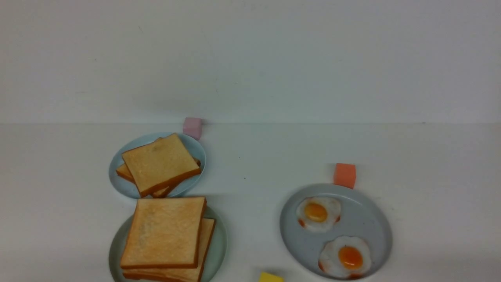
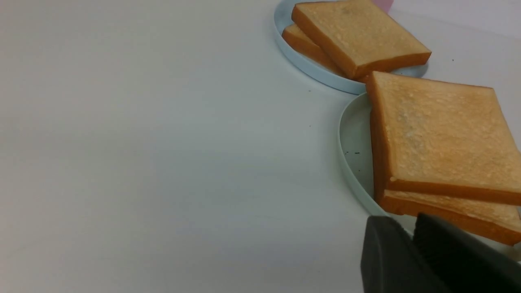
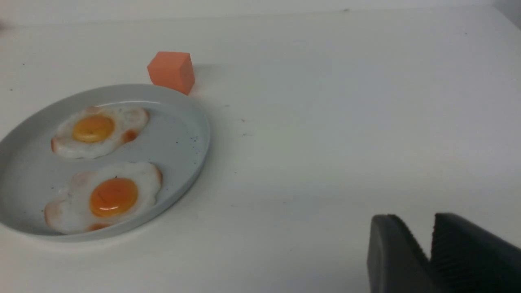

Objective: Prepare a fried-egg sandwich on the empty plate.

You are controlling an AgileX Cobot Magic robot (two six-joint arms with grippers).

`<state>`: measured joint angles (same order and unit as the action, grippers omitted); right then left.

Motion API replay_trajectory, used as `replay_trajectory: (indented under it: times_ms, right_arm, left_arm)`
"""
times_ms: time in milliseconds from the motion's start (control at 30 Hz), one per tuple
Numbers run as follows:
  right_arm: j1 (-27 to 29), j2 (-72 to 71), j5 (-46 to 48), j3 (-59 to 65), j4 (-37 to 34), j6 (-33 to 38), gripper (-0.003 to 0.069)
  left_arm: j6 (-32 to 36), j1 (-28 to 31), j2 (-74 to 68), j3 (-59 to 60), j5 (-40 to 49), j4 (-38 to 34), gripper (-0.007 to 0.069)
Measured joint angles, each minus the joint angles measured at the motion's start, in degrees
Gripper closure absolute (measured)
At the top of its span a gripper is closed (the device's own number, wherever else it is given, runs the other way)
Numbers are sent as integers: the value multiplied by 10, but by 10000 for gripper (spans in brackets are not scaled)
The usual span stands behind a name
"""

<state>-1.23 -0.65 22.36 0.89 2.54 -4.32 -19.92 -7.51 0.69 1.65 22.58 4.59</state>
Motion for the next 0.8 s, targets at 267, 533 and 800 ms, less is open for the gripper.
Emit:
replay_trajectory:
  times_ms: [267, 533, 800]
  right_arm:
    - [0, 0, 0, 0, 0, 0, 463]
    - [0, 0, 0, 0, 0, 0, 452]
    - [0, 0, 0, 0, -1, 1, 442]
  left_arm:
    - [0, 0, 0, 0, 0, 0, 501]
    - [0, 0, 0, 0, 0, 0, 494]
    - [0, 0, 0, 0, 0, 0, 484]
